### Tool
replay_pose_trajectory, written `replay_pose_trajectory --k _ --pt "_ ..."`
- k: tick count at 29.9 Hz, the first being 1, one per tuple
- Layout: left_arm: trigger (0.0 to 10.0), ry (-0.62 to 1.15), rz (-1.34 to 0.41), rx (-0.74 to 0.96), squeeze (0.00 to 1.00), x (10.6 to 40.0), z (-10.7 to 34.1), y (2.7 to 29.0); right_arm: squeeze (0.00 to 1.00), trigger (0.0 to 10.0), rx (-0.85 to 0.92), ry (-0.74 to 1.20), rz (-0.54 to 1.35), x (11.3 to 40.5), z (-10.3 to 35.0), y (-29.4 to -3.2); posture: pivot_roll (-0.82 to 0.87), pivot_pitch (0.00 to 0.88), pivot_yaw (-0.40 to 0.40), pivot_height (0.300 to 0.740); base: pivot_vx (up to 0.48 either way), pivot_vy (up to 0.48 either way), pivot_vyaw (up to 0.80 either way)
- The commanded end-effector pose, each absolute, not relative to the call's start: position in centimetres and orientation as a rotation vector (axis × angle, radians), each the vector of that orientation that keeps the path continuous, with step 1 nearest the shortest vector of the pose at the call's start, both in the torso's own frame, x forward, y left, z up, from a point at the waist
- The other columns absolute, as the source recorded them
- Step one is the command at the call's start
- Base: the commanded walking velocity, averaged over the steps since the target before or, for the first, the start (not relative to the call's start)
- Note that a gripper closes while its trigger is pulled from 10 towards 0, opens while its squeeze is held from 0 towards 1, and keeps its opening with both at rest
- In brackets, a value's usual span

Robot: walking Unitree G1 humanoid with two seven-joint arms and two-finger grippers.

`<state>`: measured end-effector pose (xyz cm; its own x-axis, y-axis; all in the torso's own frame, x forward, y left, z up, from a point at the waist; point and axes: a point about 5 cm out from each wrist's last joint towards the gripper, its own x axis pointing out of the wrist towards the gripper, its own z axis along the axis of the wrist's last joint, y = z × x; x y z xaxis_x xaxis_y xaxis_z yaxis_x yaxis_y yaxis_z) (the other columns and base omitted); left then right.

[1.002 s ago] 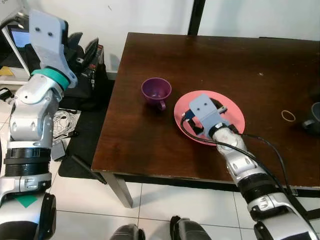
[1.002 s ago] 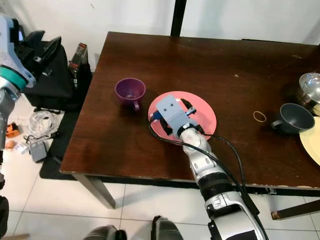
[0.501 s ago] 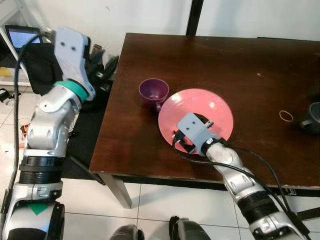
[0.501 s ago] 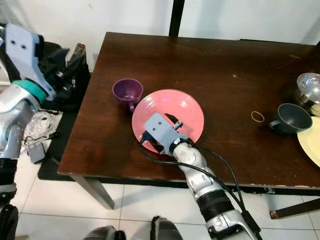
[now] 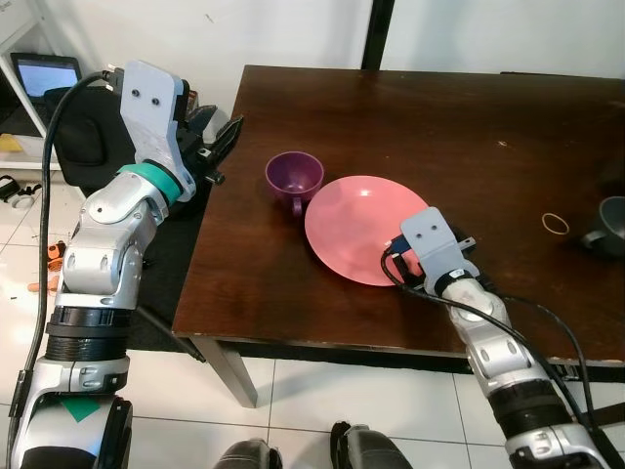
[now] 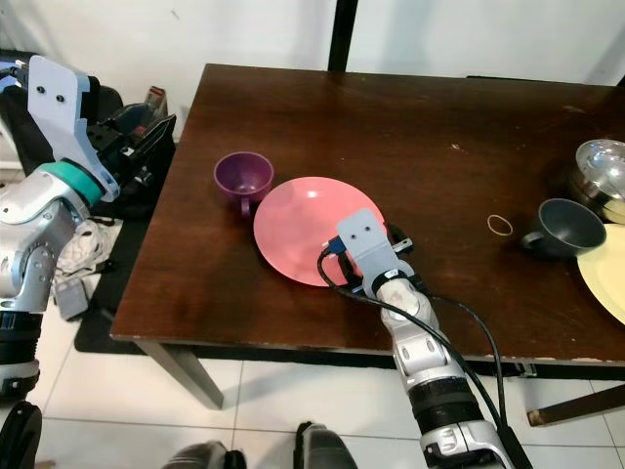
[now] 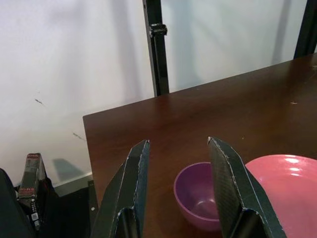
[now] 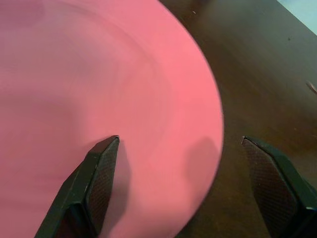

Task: Setting the table

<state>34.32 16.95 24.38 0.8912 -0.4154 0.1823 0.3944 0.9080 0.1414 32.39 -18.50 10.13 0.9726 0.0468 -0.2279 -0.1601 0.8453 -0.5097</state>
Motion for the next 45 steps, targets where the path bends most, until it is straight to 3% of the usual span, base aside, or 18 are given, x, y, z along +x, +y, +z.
replay_pose_trajectory --k 1,16,24,28,32,40,44,45 --pt "10.0 -0.196 -0.419 0.104 0.00 34.2 24.1 16.9 0.00 10.0 -0.555 0.275 0.092 32.0 9.0 -19.1 0.04 0.028 0.064 0.740 0.000 0.000 0.00" --pt "10.0 -0.194 -0.424 0.099 0.00 34.1 23.9 16.7 0.00 10.0 -0.519 0.360 0.155 27.9 8.9 -21.6 0.03 0.023 0.060 0.740 0.000 0.000 0.00" --pt "10.0 -0.189 -0.428 0.099 0.00 34.1 23.7 16.6 0.00 10.0 -0.495 0.334 0.171 27.7 9.6 -21.0 0.02 0.017 0.065 0.740 0.000 0.000 0.00" --pt "10.0 -0.187 -0.430 0.099 0.00 34.2 23.7 16.6 0.00 10.0 -0.458 0.243 0.128 28.3 11.1 -20.8 0.02 0.017 0.068 0.740 0.000 0.000 0.00" --pt "10.0 -0.183 -0.434 0.100 0.00 34.1 23.5 16.4 0.00 10.0 -0.294 -0.141 0.053 28.8 16.9 -20.0 0.02 0.012 0.072 0.740 0.000 0.000 0.00" --pt "10.0 -0.157 -0.442 0.117 0.00 33.5 22.5 16.3 0.00 10.0 -0.112 -0.346 -0.037 27.8 20.7 -20.3 0.03 0.008 0.085 0.740 0.000 0.000 0.00" --pt "10.0 0.039 -0.730 0.190 0.00 29.1 20.3 17.5 0.00 10.0 -0.018 -0.395 -0.095 27.8 21.5 -19.8 0.05 0.013 0.094 0.740 0.000 0.000 0.00" --pt "10.0 0.039 -0.730 0.190 0.00 29.1 20.3 17.5 0.00 10.0 -0.018 -0.395 -0.095 27.8 21.5 -19.8 0.05 0.013 0.094 0.740 0.000 0.000 0.00"
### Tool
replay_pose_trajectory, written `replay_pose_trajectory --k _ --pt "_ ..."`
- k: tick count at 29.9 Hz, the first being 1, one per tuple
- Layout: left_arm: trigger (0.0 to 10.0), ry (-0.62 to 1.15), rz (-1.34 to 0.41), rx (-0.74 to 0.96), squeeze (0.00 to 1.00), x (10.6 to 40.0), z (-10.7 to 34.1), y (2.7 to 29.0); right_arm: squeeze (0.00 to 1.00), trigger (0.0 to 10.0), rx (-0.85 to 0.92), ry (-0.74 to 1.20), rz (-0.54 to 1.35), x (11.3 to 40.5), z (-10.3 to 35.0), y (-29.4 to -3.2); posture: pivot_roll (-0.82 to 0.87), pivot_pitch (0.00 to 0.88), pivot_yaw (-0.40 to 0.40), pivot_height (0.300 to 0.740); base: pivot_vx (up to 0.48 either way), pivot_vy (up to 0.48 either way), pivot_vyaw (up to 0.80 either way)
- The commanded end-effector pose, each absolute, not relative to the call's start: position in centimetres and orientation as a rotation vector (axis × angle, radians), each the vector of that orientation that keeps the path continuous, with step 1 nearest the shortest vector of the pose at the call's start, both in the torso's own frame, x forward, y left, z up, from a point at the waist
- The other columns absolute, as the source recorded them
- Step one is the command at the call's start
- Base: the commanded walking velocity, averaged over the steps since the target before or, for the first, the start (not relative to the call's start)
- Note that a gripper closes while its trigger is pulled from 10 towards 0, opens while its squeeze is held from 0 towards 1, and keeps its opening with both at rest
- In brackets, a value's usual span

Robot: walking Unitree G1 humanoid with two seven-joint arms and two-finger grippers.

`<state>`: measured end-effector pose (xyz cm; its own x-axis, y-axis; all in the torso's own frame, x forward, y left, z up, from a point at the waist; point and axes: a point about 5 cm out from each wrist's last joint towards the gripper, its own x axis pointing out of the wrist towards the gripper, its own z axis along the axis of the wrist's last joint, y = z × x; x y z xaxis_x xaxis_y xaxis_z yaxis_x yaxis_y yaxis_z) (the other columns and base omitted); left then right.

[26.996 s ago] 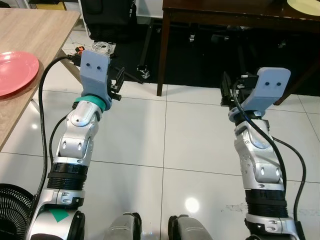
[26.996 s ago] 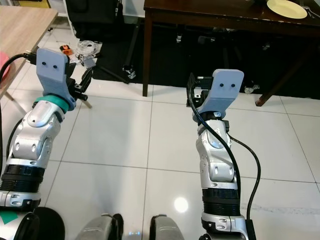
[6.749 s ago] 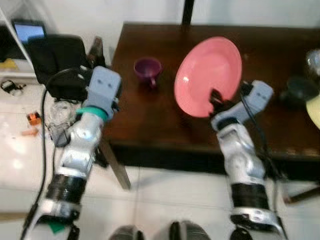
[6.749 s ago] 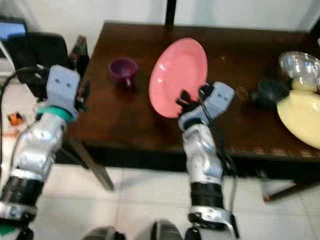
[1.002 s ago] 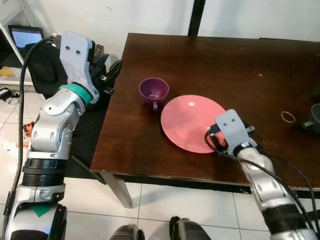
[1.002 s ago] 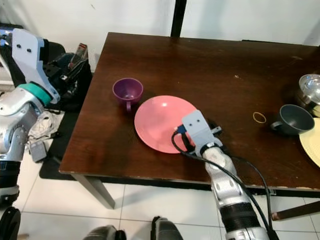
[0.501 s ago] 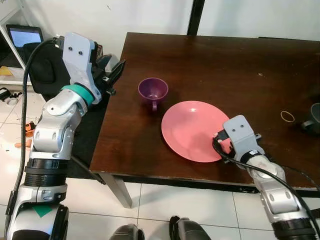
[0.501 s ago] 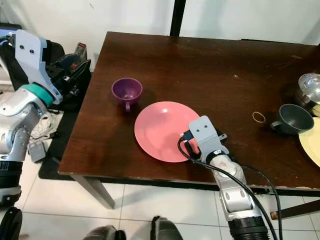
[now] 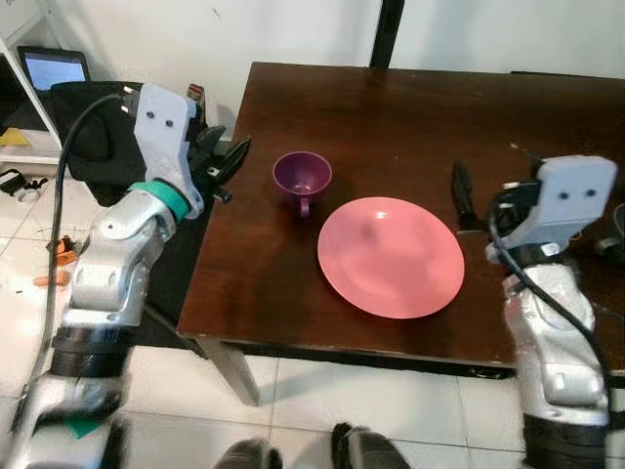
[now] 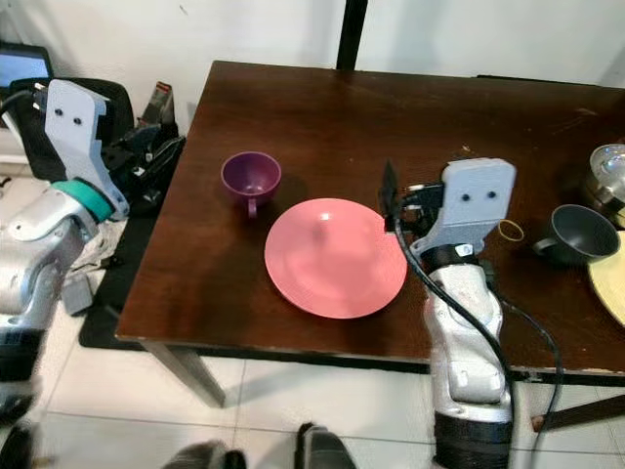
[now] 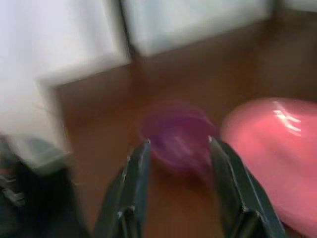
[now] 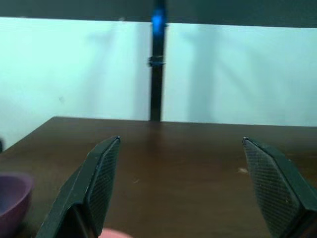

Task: Setting the table

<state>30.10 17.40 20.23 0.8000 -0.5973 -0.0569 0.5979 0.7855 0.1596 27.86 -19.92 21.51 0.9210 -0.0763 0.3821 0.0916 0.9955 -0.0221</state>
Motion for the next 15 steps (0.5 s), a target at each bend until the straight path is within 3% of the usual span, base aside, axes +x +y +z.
replay_pose_trajectory --k 1,7,15 --pt "10.0 0.039 -0.730 0.190 0.00 29.1 20.3 17.5 0.00 10.0 -0.018 -0.395 -0.095 27.8 21.5 -19.8 0.05 0.013 0.094 0.740 0.000 0.000 0.00" --pt "10.0 0.224 -0.954 0.397 0.00 24.3 21.0 22.0 0.00 10.0 0.001 -0.401 -0.076 28.4 21.3 -19.0 0.10 0.014 0.075 0.740 0.000 0.000 0.00" --pt "10.0 0.237 -0.943 0.344 0.00 24.6 18.6 20.2 0.00 10.0 0.013 -0.406 -0.050 28.9 21.6 -18.1 0.06 0.005 0.074 0.740 0.000 0.000 0.00"
